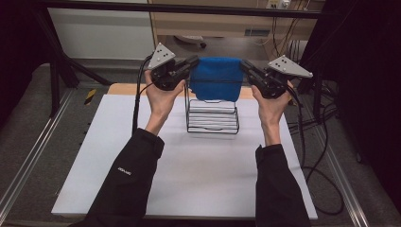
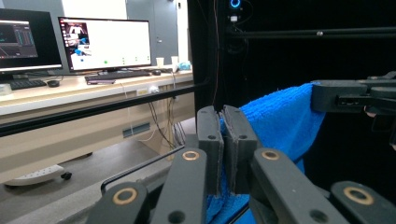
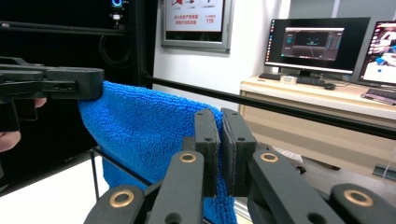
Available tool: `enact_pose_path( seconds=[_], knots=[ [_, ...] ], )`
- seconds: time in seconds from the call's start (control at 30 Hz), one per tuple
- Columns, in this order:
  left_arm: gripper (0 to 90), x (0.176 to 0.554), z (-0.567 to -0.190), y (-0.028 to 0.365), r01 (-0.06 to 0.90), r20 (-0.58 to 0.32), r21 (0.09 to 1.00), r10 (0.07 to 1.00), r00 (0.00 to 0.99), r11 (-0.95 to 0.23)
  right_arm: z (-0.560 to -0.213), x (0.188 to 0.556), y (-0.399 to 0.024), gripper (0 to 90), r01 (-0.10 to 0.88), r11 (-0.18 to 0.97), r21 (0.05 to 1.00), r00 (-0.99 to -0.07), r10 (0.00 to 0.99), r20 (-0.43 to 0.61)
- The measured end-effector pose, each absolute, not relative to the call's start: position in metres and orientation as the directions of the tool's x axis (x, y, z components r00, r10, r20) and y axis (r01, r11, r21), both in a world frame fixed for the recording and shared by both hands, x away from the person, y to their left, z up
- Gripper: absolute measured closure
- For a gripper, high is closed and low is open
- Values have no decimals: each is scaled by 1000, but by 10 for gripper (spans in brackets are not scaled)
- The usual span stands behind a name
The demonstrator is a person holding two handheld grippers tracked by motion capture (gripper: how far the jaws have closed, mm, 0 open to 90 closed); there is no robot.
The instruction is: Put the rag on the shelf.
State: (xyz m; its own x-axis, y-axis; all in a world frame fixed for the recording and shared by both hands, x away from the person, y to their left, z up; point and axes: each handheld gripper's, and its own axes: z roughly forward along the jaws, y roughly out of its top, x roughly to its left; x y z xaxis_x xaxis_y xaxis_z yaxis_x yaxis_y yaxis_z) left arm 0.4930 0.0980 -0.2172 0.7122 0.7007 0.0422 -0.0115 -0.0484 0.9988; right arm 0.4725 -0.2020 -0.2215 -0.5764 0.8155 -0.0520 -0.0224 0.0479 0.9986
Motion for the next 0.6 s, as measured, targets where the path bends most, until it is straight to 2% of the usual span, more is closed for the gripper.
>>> enact_pose_path(
  seconds=[0.6],
  knots=[
    [852, 483, -225, 102, 48, 35, 993, 678, 735, -103, -229, 464, -205, 860, 44, 82, 996, -619, 785, -37]
  ],
)
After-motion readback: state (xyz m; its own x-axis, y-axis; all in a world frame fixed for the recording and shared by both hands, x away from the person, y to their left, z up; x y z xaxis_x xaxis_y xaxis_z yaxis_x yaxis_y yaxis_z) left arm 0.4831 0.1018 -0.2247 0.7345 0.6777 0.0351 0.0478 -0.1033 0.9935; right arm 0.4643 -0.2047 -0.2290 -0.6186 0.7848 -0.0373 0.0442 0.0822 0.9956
